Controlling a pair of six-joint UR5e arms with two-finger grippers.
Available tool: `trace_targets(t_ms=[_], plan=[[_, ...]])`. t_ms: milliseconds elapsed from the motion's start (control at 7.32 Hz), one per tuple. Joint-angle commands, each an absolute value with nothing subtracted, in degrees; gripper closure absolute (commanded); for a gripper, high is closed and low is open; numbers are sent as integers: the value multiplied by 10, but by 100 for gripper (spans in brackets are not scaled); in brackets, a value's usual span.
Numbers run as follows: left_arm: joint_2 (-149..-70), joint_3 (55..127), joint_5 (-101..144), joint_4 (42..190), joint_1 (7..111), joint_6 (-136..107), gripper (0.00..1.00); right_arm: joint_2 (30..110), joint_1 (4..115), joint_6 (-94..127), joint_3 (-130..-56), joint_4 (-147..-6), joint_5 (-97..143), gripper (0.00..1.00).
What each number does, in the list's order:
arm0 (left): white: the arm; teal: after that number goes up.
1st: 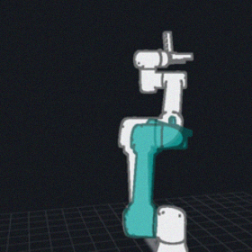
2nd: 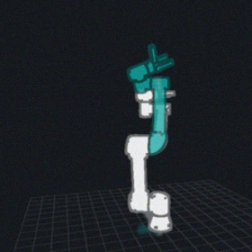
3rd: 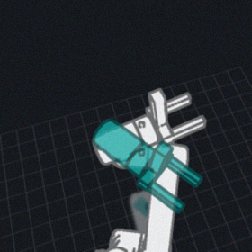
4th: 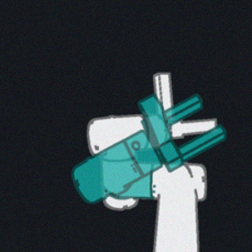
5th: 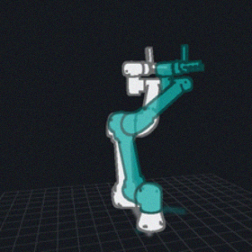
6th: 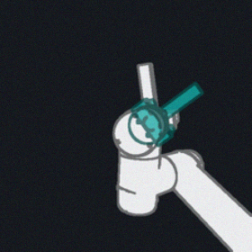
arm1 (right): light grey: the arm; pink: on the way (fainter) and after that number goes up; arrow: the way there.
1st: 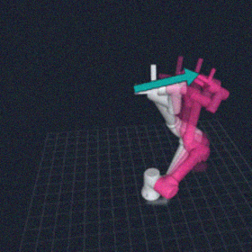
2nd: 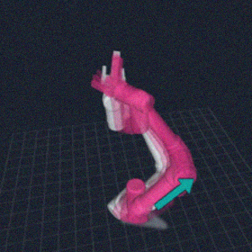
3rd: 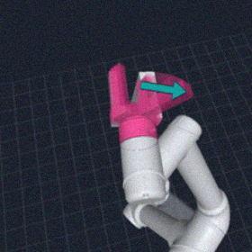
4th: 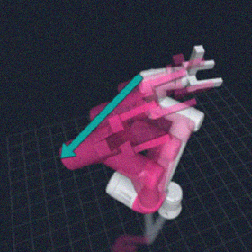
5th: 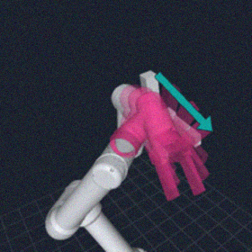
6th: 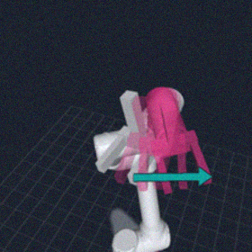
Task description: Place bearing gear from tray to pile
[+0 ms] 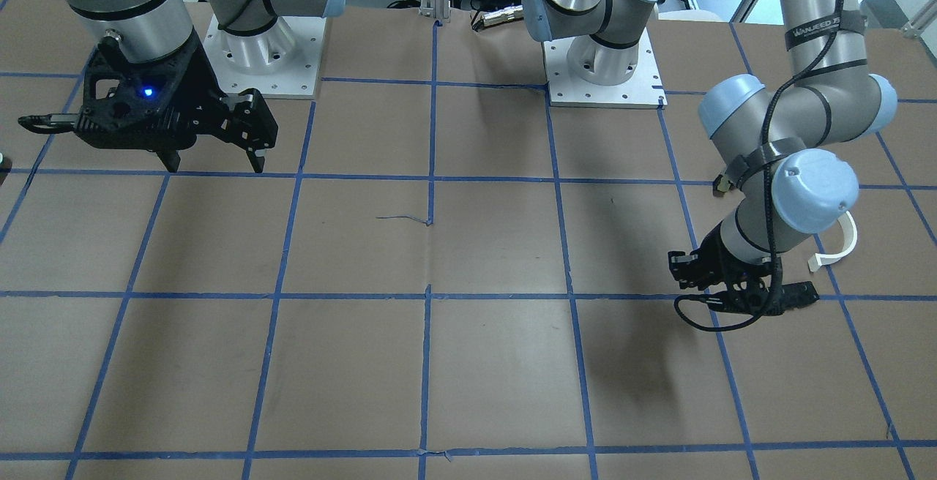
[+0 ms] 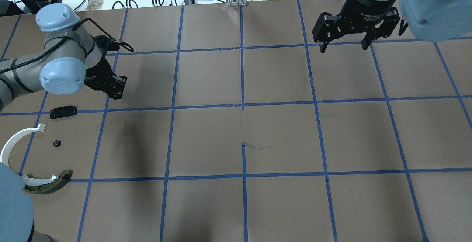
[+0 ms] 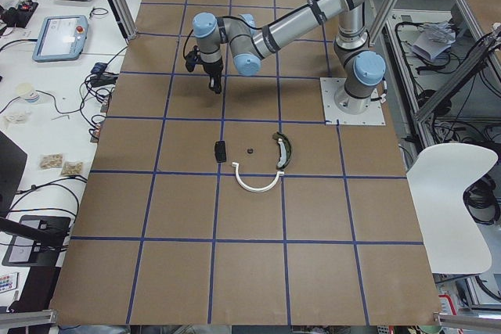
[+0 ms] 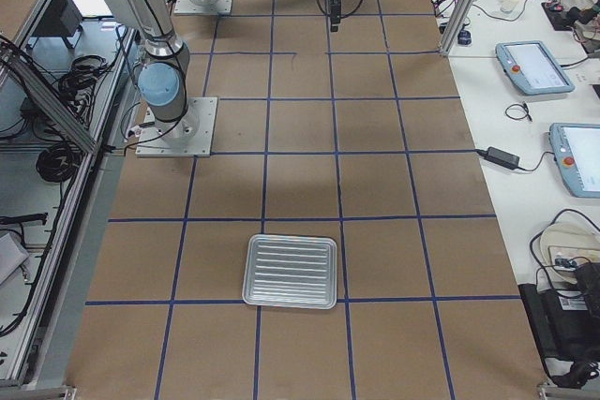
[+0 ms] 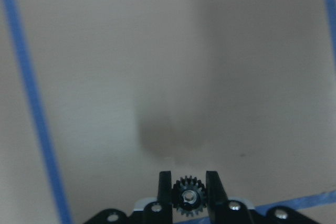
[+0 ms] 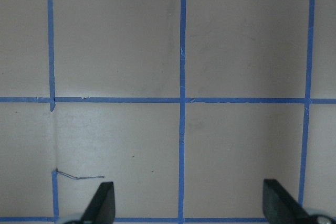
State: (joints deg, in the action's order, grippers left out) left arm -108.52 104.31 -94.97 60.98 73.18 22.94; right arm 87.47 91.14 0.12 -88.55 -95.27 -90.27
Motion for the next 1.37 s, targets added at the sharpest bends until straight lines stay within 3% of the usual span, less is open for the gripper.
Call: trace_targets(t_ms=[0, 546, 1230], plan=[[-1066, 1066, -968, 607, 660, 347, 100, 876, 911, 3, -884, -953, -903, 0], [-1086, 1072, -962, 610, 530, 455, 100, 875, 911, -2, -882, -953, -905, 0], [-1116, 1085, -959, 613, 526, 440, 100, 875, 911, -2, -882, -954, -904, 0]])
